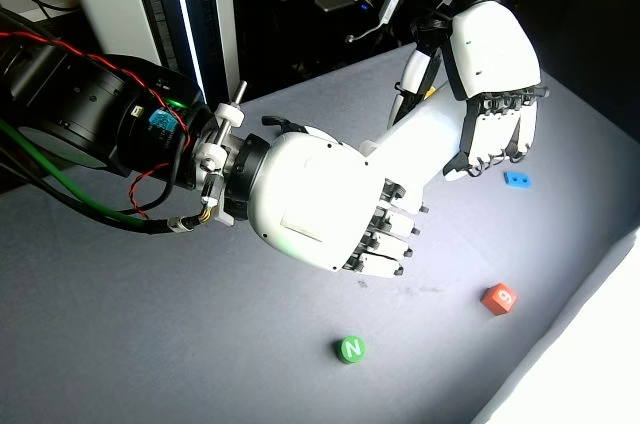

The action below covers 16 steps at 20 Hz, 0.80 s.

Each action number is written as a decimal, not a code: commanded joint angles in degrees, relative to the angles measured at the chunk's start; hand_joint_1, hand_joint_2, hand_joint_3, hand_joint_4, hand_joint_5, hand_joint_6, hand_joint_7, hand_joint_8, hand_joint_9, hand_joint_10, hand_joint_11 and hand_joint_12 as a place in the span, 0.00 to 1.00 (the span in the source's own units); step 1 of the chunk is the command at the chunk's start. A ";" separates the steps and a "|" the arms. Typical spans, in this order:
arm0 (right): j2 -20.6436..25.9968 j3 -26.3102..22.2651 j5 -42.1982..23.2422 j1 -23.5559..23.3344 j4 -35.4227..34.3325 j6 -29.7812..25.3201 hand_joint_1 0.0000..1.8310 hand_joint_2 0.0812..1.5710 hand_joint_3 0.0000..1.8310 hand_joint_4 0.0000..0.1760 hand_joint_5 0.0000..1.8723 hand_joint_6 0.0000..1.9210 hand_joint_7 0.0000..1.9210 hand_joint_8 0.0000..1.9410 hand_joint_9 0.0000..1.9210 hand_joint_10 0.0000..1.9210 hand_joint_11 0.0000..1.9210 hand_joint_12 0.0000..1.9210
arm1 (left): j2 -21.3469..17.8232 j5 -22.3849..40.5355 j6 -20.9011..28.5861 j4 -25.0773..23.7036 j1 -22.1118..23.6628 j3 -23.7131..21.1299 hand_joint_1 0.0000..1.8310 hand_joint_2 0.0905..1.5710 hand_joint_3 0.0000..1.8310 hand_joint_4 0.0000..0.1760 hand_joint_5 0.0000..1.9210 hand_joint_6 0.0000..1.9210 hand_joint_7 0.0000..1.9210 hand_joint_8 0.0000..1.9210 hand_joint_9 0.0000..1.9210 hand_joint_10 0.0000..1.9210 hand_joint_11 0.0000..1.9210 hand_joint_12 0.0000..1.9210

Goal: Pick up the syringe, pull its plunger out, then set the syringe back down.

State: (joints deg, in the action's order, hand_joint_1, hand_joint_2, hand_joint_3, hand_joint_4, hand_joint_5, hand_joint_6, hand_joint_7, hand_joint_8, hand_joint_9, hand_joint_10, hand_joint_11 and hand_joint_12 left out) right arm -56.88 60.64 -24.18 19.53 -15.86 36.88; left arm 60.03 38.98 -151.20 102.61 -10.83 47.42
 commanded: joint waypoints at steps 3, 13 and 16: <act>1.98 0.33 -6.00 -0.67 0.01 0.06 0.73 0.75 0.00 0.00 0.44 0.65 0.41 0.65 0.37 0.76 0.24 0.81 | -0.29 1.37 -0.27 -4.00 1.19 0.19 0.66 0.73 0.00 0.00 0.44 0.54 0.48 0.66 0.39 0.51 0.21 0.74; 7.15 0.10 -4.11 -3.19 0.00 0.71 0.74 0.75 0.00 0.00 0.43 0.64 0.43 0.62 0.39 0.75 0.26 0.82 | -0.29 1.46 -0.27 -3.30 1.20 0.34 0.66 0.73 0.00 0.00 0.46 0.53 0.47 0.67 0.39 0.52 0.21 0.74; 8.42 -0.38 -3.29 -3.76 0.01 1.51 0.73 0.75 0.00 0.00 0.43 0.65 0.43 0.62 0.38 0.76 0.27 0.82 | -0.29 1.46 -0.27 -3.18 1.22 0.30 0.66 0.73 0.00 0.00 0.45 0.54 0.47 0.66 0.39 0.51 0.20 0.75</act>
State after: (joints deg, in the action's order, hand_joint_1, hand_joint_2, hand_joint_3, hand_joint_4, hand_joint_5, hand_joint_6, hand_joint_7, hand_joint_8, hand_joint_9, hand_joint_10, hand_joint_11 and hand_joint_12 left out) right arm -49.60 59.68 -19.88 16.62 -14.57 38.61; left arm 60.14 38.46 -150.10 102.89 -10.26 47.37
